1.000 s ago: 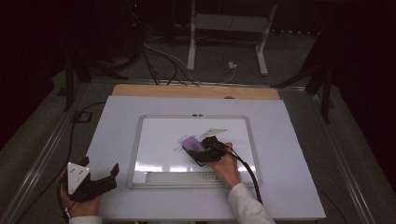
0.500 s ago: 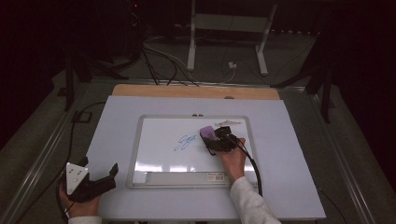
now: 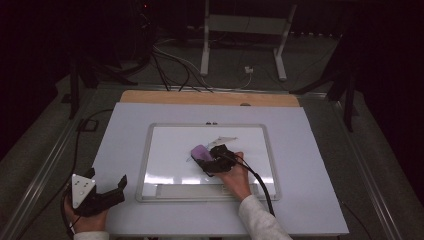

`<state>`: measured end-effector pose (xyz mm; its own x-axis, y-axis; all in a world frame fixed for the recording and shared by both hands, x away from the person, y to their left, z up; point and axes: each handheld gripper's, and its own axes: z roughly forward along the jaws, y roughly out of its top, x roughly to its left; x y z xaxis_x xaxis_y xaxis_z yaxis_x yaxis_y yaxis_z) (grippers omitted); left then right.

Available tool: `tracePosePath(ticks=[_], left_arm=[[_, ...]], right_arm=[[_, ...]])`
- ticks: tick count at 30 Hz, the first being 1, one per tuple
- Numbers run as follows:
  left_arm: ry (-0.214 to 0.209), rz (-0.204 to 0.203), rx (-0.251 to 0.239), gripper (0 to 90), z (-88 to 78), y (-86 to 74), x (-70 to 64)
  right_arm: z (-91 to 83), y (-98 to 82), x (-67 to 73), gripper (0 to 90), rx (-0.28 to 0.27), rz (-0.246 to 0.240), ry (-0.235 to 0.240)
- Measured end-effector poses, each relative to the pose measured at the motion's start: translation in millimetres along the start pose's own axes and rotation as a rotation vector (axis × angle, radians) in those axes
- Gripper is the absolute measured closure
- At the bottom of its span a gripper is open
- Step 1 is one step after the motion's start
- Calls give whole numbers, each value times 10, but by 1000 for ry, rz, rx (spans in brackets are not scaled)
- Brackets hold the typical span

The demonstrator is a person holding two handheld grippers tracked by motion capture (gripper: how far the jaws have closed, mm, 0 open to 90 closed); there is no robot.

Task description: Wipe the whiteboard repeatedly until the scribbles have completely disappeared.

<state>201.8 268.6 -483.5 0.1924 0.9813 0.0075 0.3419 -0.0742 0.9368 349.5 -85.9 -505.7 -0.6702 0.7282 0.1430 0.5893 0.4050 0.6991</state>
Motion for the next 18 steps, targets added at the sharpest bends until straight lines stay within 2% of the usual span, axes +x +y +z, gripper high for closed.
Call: tracePosePath(ticks=[2,5,7,13,15,18], left_arm=[[-1,2,2,2,0,0,0],[0,1,0,2,-2,2,0],[1,-1,-2,2,-3,0,4],[2,-5,-4,2,-6,-2,11],[2,-5,-4,2,-6,-1,10],[1,-1,-1,2,-1,0,4]], right_arm=[[14,1,52,411,2,-22,24],[16,10,45,411,7,-24,33],[11,19,7,411,7,-9,0],[-42,37,-219,412,3,112,-136],[-60,33,-268,412,2,137,-156],[-58,34,-233,412,3,128,-163]])
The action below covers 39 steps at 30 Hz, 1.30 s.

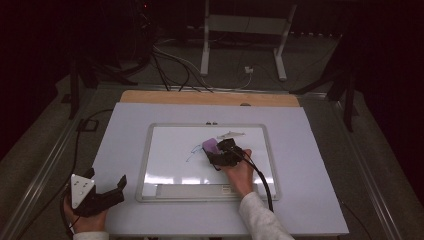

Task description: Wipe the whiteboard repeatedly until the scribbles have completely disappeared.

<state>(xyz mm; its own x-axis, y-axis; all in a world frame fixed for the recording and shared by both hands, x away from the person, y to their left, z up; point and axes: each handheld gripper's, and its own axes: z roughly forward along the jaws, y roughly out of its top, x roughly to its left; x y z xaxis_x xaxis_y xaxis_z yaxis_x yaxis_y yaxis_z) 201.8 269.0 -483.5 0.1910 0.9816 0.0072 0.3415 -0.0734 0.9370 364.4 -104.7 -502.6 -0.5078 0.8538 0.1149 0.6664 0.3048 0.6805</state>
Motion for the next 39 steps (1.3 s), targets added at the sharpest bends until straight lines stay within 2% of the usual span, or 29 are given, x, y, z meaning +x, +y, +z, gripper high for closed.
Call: tracePosePath(ticks=[2,7,9,11,13,19,21,25,28,30,32,34,39], left_arm=[[-1,3,3,2,1,1,-5],[0,1,1,2,-1,0,-6],[1,0,0,2,-1,-1,-1],[2,-2,0,2,-3,-2,3],[1,-2,-1,2,-5,-2,5],[2,-4,-2,2,-7,-3,10],[1,-3,-1,2,-6,-3,10],[1,-2,0,2,-4,-2,4],[1,-3,-1,2,-4,-3,7],[1,-2,1,2,-4,-4,9],[1,-2,0,2,-4,-3,8],[1,-2,0,2,-4,-3,9],[0,-1,1,2,0,-3,5]], right_arm=[[11,-13,62,412,2,-25,45],[31,-41,299,411,14,-134,157],[33,-43,342,411,18,-156,176],[37,-38,322,411,18,-153,180],[34,-29,278,411,15,-134,149],[15,-2,28,412,-1,-26,30],[4,-3,-39,411,-4,1,12],[-1,-2,-51,404,-2,3,11],[3,-3,-53,335,-2,11,36],[-4,-2,-54,322,-13,14,39],[-17,5,-60,336,-27,28,36],[-22,11,-67,407,-29,36,32],[-12,10,-27,412,-20,28,32]])
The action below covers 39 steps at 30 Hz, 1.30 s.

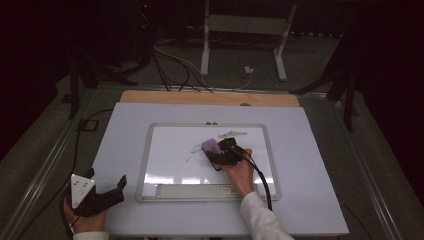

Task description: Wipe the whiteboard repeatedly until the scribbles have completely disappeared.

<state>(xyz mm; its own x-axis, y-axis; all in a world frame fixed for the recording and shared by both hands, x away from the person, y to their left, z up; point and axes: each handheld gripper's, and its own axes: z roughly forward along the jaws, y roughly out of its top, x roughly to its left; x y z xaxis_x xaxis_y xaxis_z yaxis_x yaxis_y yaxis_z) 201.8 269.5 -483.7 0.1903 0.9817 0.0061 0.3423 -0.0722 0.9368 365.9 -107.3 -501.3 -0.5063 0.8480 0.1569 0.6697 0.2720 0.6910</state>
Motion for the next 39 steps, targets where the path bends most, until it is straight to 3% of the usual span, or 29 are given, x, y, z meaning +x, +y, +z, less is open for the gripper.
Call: tracePosePath(ticks=[12,16,24,27,29,35,39], left_arm=[[2,0,0,2,-4,1,-1],[2,-1,-1,2,-5,1,1],[4,-4,-2,2,-9,0,8],[3,-2,-1,2,-5,1,4],[3,-1,0,2,-4,1,1],[4,-1,0,2,-6,1,-2],[3,-1,1,2,-7,0,4]], right_arm=[[108,-31,468,414,10,-159,161],[114,-18,465,414,15,-164,163],[101,40,229,415,0,-46,29],[95,39,232,415,0,-43,14],[98,27,272,415,3,-56,43],[120,-31,497,415,4,-157,155],[132,-16,500,414,7,-162,153]])
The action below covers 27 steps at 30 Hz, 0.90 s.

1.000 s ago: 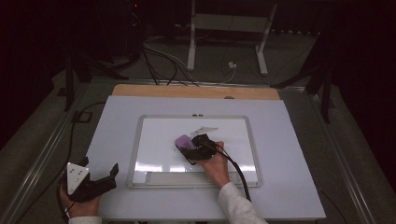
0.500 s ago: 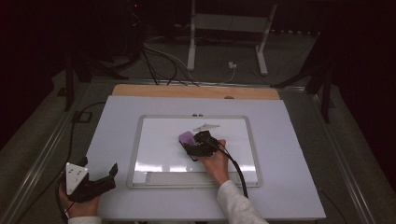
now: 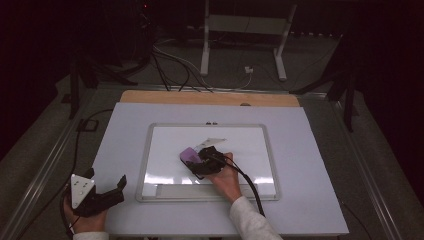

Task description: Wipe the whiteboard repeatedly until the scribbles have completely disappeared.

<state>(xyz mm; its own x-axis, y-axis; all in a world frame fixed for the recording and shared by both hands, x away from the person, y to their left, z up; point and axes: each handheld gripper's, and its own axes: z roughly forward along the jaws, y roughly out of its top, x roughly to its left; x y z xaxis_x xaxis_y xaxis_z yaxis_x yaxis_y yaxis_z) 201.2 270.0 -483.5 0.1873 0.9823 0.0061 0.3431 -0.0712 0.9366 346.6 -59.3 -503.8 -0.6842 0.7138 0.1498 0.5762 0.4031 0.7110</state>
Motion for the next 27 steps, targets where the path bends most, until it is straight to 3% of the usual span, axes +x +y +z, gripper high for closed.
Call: tracePosePath(ticks=[10,15,19,27], left_arm=[[2,-3,-2,2,-6,0,9],[3,-2,-2,2,-4,0,6],[1,-1,1,2,0,-1,2],[0,2,3,2,3,-1,-3]], right_arm=[[-86,24,-361,415,-9,150,-179],[-132,15,-491,415,-12,202,-227],[-124,19,-466,415,-14,196,-233],[-28,35,-241,415,-15,112,-129]])
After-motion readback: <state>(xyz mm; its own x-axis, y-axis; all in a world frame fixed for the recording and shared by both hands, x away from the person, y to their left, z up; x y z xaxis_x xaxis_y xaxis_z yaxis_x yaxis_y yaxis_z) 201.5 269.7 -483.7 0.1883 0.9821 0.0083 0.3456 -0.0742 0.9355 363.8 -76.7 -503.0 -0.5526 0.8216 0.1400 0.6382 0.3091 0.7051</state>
